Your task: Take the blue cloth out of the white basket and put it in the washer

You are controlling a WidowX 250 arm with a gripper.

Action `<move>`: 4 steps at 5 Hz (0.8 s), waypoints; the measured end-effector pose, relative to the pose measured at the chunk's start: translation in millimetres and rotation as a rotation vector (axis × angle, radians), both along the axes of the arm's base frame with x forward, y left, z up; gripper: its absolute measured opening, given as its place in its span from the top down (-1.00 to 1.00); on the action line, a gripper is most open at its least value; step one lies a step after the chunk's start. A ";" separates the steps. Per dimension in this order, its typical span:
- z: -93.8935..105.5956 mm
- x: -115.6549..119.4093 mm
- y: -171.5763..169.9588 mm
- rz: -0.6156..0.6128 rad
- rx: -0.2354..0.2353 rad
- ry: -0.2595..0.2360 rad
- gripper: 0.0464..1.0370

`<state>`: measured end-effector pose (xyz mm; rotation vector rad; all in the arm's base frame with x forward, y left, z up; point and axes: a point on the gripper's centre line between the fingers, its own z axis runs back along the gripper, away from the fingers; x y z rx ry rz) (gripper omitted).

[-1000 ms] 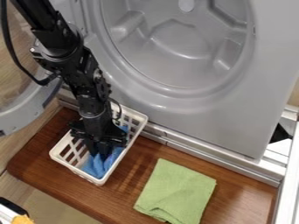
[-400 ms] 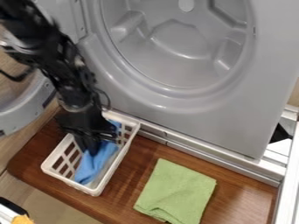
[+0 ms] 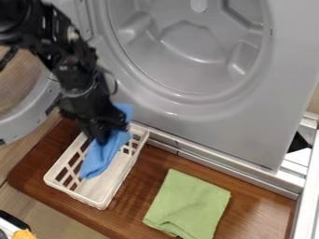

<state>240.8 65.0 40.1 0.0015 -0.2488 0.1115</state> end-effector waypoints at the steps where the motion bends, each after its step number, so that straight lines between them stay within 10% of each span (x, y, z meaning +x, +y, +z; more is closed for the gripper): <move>1: 15.9 15.7 -16.6 -0.068 -0.012 -0.045 0.96; 4: 48.6 112.4 -41.4 -0.206 -0.031 -0.192 0.96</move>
